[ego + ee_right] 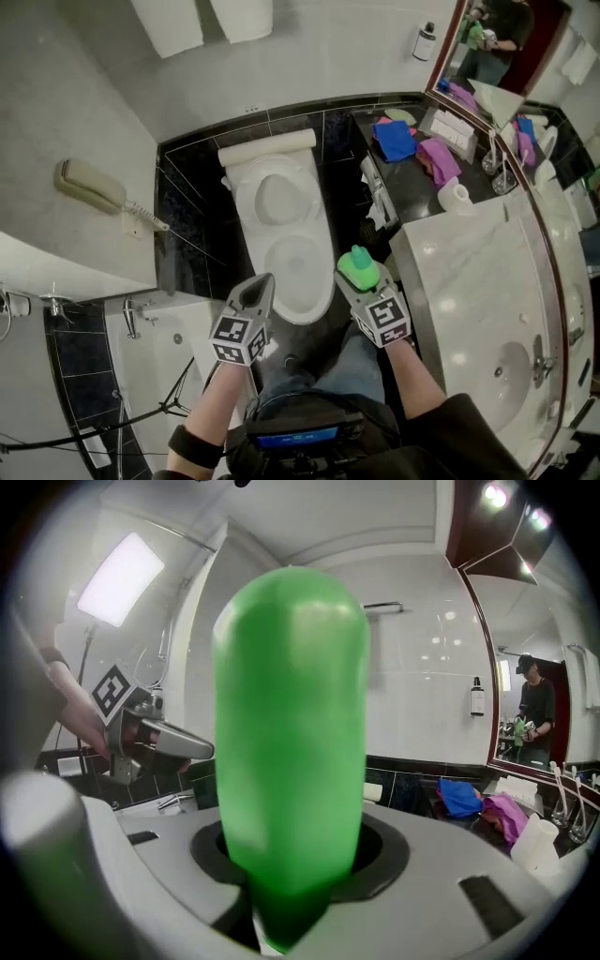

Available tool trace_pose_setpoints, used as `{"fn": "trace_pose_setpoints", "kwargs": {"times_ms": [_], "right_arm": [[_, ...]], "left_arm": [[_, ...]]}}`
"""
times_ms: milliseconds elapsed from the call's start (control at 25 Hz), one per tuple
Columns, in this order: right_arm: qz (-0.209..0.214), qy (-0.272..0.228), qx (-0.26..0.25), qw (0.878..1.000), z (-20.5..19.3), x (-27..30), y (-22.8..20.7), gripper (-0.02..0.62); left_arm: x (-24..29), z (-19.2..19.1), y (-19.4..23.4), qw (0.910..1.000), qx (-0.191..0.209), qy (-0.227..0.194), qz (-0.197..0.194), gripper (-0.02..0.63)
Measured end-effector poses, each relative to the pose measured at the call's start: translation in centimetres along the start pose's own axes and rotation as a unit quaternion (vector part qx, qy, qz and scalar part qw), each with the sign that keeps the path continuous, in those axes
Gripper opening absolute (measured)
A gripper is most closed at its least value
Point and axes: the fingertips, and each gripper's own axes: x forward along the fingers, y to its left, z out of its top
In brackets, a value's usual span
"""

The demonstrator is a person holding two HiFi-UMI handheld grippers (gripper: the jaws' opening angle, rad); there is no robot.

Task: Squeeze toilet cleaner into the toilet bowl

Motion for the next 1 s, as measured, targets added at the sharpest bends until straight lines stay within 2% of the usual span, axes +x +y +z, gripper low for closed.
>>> {"fn": "trace_pose_setpoints", "kwargs": {"times_ms": [240,400,720,840,1000], "right_arm": [[0.044,0.025,-0.015,0.999,0.1,-1.4,6.8,0.187],[0.091,0.034,-0.023,0.995,0.2,-2.2,10.1,0.187],[0.182,0.053,-0.06,0.98,-0.7,-3.2,13.2,0.187],[0.197,0.057,-0.069,0.976,-0.7,-3.3,13.4,0.187],[0.207,0.059,-0.076,0.974,-0.6,-3.0,13.3,0.187]], "left_arm": [[-5.9,0.2,0.8,0.9999,-0.001,-0.007,0.015,0.0],[-8.2,0.6,0.6,0.9992,-0.001,-0.024,0.033,0.0],[-10.4,0.0,-1.1,0.997,-0.017,-0.049,0.058,0.0],[-10.7,-0.3,-1.7,0.996,-0.031,-0.053,0.064,0.0],[-10.7,-0.8,-2.2,0.9965,-0.029,-0.047,0.062,0.0]]}}
